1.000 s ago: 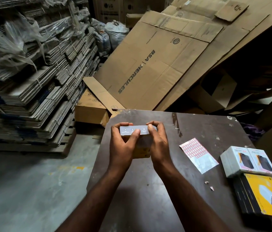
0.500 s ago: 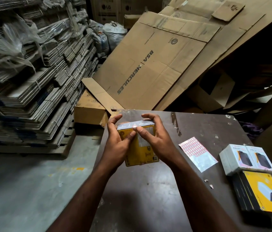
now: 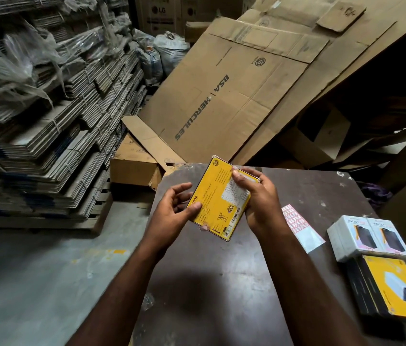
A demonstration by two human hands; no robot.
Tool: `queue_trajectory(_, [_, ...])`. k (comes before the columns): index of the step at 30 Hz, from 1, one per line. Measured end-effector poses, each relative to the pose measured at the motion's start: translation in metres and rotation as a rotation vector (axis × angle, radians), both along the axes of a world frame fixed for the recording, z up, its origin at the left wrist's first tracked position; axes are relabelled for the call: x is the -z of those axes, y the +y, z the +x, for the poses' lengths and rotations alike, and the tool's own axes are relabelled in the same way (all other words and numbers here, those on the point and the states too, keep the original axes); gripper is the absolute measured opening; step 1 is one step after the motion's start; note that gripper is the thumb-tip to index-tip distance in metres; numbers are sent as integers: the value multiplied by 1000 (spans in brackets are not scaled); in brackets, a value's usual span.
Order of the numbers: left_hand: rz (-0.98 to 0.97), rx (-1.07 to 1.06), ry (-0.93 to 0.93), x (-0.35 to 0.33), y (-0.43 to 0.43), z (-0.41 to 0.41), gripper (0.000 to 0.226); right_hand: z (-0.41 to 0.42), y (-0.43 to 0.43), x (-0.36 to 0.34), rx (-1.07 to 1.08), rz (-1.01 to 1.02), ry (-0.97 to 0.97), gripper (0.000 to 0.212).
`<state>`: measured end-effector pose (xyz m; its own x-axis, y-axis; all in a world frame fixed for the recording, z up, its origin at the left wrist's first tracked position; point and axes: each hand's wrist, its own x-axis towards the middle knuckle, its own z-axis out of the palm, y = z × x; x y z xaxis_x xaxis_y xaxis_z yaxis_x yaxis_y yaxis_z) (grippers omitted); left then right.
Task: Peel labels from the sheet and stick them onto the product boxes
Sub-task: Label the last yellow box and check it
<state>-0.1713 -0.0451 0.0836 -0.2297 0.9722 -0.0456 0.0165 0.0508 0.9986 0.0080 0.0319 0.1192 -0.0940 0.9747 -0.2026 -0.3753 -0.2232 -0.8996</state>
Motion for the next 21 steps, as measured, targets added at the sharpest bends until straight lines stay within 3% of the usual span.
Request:
queue_trajectory(3, [-7,-43,-44,4,2,-1,47,0,0,8,1,2,-79,49])
queue_trajectory(6, [3,-159,-215,0,6,0,43,5,3,11,-34,160,-403,56])
queue_trajectory(9, [14,-207,-281,-4,7,-6,51,15,8,7,-310,268,-664,88])
queue_trajectory(12, [22,-155,-185,-8,5,-7,55,16,9,1,-462,427,-945,111])
queue_trajectory(15, [23,-83,-90,-17,2,-5,57,13,6,-6,-400,636,-1220,120])
queue_trajectory(19, [41,-76,-49,-26,2,-10,58,13,1,-5,-229,839,-1234,121])
queue_trajectory(21, [53,-66,-15,-30,3,-9,59,8,-4,-7,-171,1001,-1301,109])
